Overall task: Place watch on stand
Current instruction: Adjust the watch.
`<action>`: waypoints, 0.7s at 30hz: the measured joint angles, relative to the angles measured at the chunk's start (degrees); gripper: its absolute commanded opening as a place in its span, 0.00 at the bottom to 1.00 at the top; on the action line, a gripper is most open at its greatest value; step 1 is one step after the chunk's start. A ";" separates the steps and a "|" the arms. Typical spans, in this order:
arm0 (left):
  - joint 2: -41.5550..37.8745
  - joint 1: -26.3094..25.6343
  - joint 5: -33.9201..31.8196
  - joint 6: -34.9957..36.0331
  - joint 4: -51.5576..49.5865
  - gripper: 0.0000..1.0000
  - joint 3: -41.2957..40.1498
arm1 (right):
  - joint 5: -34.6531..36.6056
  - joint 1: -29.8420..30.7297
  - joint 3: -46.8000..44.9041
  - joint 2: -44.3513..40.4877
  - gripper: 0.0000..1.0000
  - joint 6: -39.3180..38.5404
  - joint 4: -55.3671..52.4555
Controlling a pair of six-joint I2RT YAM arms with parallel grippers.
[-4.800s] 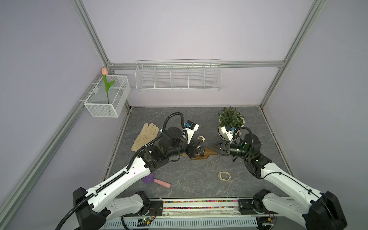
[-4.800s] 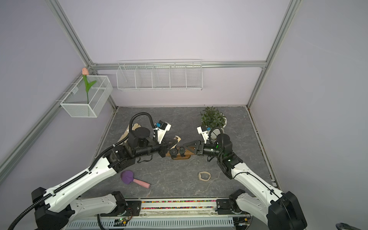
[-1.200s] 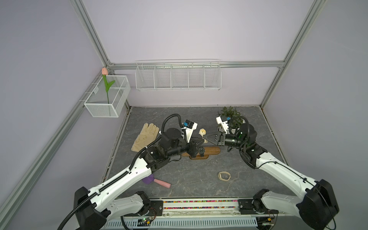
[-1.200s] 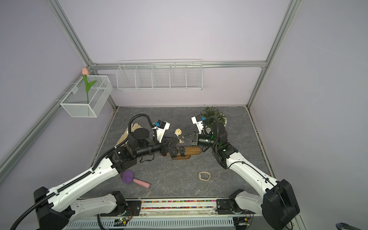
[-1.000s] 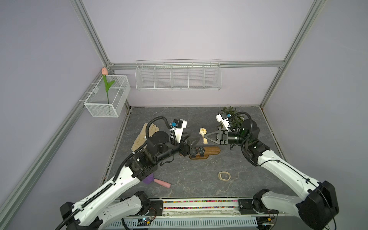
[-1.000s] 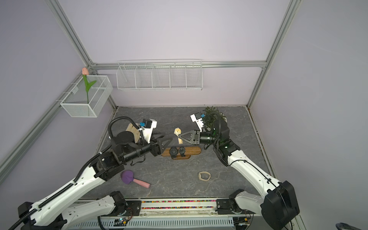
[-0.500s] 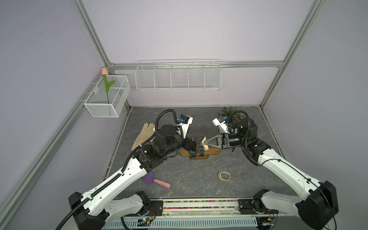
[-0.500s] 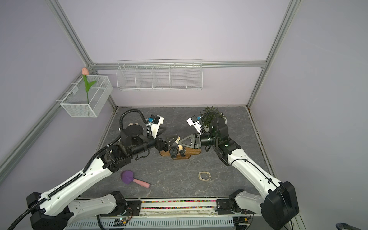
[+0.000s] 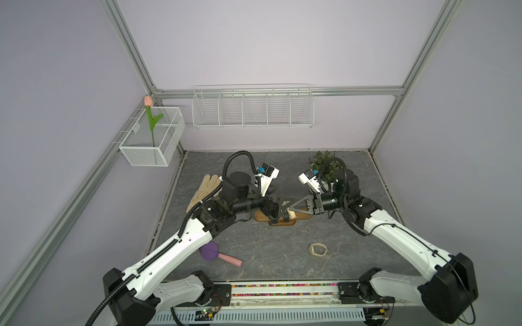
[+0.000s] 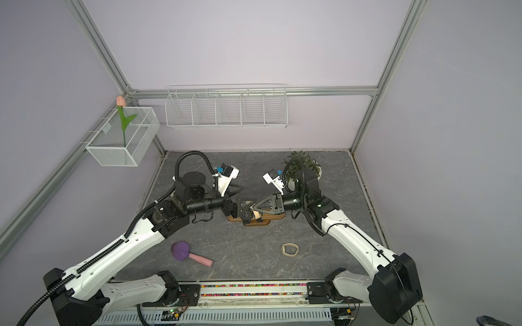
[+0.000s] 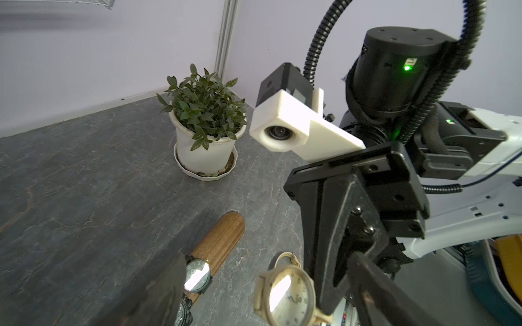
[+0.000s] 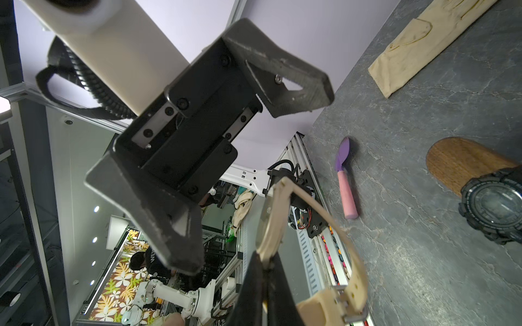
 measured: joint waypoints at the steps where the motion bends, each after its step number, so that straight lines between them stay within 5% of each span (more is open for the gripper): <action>1: 0.13 0.55 1.42 -0.11 0.17 0.90 -0.02 | -0.26 0.00 0.00 0.00 0.07 -0.11 0.00; 11: 3.89 2.32 13.27 -1.60 1.70 0.84 0.00 | -2.93 0.11 -0.26 0.35 0.07 0.74 1.73; 21: 6.01 2.34 19.65 -2.62 2.67 0.43 0.00 | -3.54 -0.09 -0.37 1.84 0.07 2.54 4.44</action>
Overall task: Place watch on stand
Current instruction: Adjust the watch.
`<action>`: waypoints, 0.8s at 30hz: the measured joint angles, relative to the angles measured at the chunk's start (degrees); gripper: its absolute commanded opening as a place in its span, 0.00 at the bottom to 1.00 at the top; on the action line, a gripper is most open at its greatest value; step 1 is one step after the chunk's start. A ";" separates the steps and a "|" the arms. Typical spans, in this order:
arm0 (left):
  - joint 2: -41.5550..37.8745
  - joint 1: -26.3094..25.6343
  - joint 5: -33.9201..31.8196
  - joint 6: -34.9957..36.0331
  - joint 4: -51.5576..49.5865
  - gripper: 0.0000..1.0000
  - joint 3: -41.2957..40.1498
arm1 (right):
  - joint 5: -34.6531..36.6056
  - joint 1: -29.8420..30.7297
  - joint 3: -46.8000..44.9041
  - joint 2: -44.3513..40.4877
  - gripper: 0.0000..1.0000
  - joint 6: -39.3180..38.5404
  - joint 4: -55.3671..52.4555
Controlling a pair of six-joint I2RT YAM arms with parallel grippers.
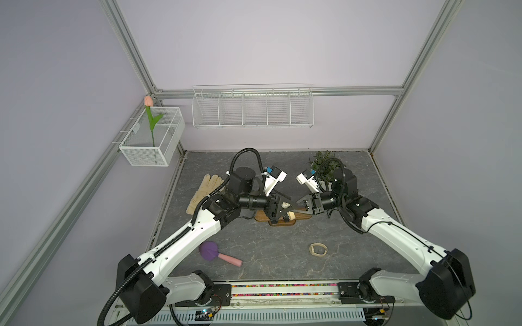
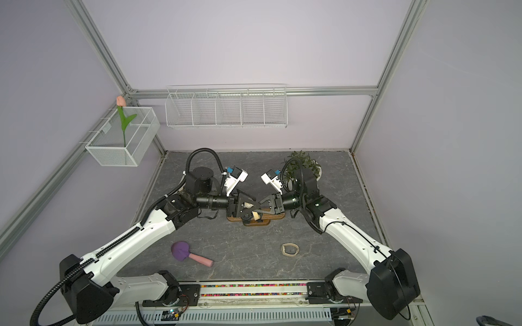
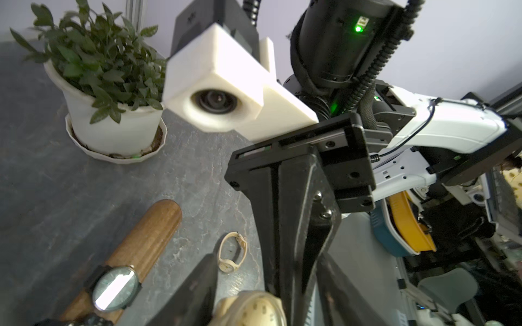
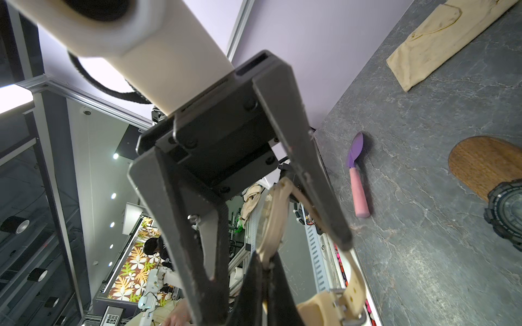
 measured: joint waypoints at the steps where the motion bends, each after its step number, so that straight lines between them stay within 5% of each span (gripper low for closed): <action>1: -0.02 -0.02 0.02 -0.07 -0.02 0.41 0.00 | -0.11 -0.02 0.00 0.04 0.07 0.13 0.07; 24: -3.04 -0.09 -3.67 0.52 -1.46 0.00 -0.02 | -1.25 -1.29 0.00 0.04 0.07 0.37 0.74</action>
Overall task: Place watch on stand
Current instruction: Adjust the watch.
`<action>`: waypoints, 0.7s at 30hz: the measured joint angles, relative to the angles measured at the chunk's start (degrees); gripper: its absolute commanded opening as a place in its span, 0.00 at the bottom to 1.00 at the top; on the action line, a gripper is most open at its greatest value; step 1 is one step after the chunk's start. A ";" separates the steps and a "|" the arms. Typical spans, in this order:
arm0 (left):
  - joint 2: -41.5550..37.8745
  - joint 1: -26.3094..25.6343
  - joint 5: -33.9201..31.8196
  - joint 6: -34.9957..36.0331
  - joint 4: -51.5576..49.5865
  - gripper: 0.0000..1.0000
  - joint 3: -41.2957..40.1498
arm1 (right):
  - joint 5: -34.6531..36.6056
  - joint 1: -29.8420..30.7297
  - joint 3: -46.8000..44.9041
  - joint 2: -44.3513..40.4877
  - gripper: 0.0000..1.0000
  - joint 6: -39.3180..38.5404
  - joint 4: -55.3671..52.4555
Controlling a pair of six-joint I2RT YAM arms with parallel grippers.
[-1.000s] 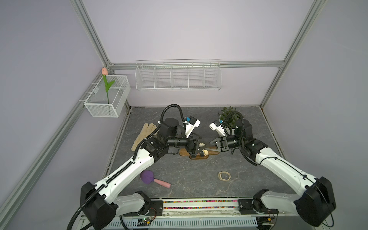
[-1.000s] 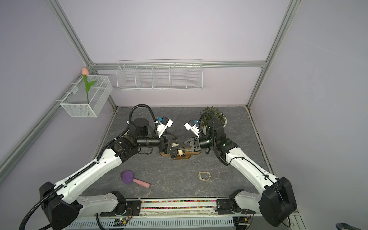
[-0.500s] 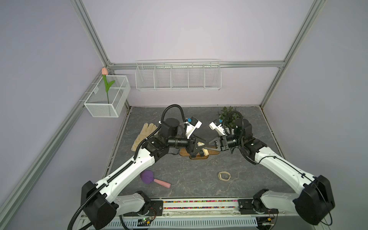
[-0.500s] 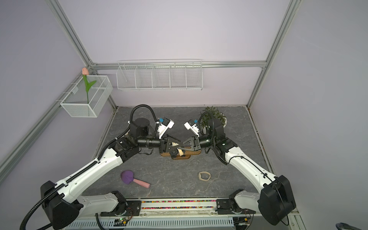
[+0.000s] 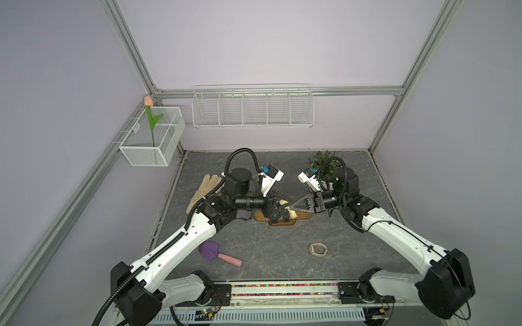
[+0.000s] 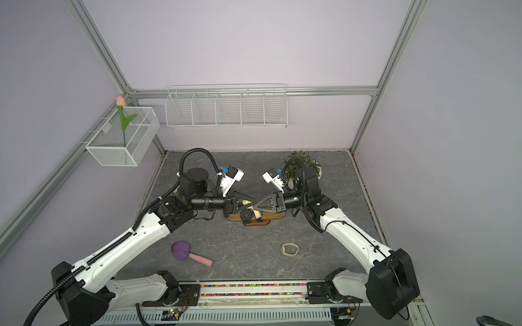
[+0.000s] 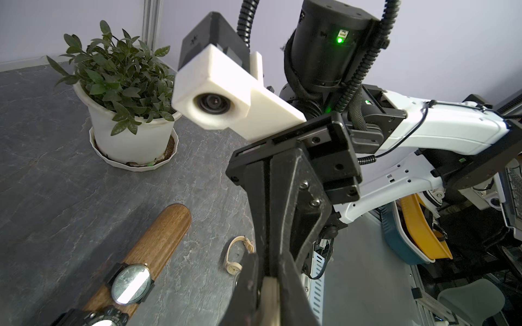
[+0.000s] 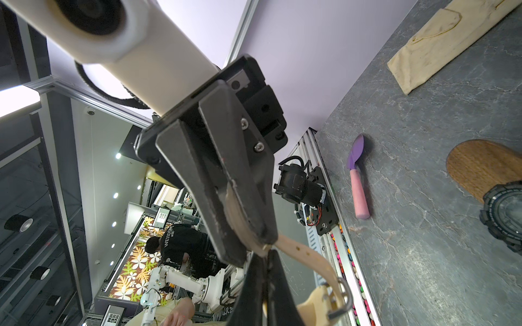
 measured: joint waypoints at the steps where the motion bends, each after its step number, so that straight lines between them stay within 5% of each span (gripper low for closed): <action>1: 0.00 0.00 0.00 0.00 0.00 0.00 0.00 | 0.00 0.00 0.00 0.00 0.07 -0.02 0.00; 21: -0.46 0.17 -6.25 -3.76 1.90 0.00 -2.36 | 0.20 -3.21 -6.67 0.17 0.50 12.15 16.87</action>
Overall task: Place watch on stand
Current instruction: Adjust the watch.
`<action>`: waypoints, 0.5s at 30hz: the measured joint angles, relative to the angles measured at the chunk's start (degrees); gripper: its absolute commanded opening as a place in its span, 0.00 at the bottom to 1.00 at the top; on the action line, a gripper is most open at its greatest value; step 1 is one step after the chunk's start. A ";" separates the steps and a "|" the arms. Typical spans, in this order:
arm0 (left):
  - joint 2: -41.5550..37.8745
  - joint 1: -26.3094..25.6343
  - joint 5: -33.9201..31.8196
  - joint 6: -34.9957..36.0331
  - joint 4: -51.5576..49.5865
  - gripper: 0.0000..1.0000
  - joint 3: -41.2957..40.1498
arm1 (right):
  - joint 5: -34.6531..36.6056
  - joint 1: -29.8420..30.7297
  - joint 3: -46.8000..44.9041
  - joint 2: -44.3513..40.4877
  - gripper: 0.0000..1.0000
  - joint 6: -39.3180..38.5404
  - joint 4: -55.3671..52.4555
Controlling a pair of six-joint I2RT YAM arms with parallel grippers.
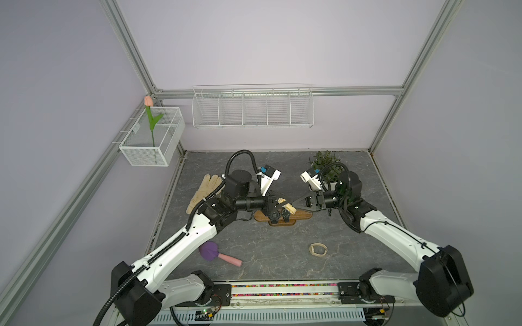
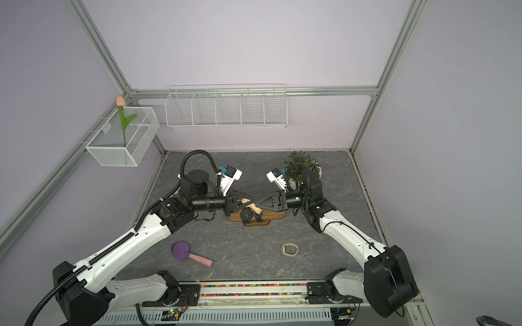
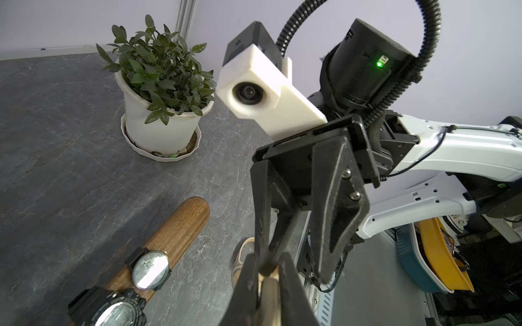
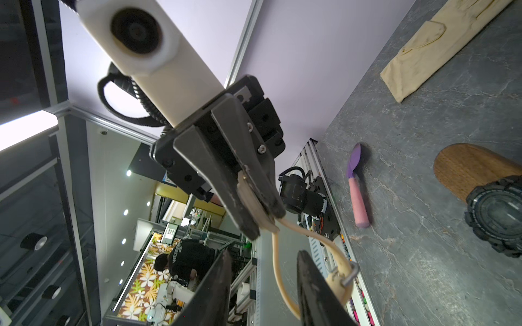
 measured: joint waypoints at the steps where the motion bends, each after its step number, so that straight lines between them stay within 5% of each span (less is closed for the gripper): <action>1: -0.22 0.00 -0.83 -0.20 0.17 0.00 -0.15 | 0.48 -0.79 -0.55 -0.92 0.52 -0.11 -0.35; 10: -3.82 0.00 -10.51 -3.85 5.18 0.00 -3.45 | 10.01 -2.03 -1.79 -14.03 0.49 -6.56 -12.63; 15: -4.98 0.00 -16.31 -6.54 8.70 0.00 -5.35 | 16.22 4.68 -3.87 -15.39 0.52 -5.42 -11.87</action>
